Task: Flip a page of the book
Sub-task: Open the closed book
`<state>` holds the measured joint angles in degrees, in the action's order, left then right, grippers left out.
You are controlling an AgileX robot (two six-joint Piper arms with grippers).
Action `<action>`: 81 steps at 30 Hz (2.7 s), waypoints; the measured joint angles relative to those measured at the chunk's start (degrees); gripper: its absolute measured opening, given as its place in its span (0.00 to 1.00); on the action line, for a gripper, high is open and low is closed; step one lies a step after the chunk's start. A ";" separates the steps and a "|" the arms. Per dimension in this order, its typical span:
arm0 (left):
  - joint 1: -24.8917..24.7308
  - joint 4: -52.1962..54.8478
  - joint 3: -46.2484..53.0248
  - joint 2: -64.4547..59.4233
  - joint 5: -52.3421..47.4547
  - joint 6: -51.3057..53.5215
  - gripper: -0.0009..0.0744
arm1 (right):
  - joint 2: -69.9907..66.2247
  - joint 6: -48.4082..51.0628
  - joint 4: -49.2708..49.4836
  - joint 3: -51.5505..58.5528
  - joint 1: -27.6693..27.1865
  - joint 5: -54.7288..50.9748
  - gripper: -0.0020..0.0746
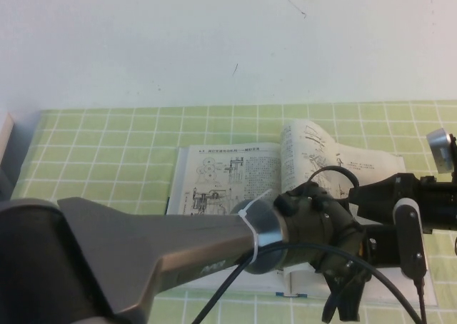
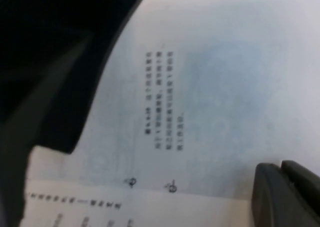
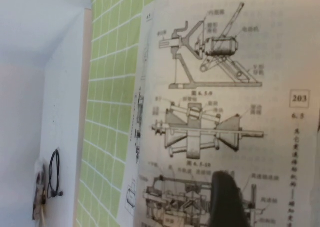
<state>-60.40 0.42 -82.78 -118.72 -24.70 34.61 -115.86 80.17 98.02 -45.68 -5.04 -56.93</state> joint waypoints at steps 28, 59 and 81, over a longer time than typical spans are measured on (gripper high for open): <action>3.12 0.00 -0.44 0.00 -1.14 -5.40 0.01 | 0.00 -0.85 -11.12 0.00 -2.37 8.75 0.06; 3.62 45.85 -0.44 7.82 -30.90 -56.82 0.01 | 0.00 -2.96 -12.21 0.00 -2.37 9.07 0.02; 24.79 28.49 5.93 36.68 -22.70 -55.23 0.01 | 9.89 -1.73 -14.50 0.10 -2.37 9.59 0.02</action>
<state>-35.61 28.91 -76.86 -82.04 -47.40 -20.62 -105.96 78.44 83.51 -45.58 -7.41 -47.33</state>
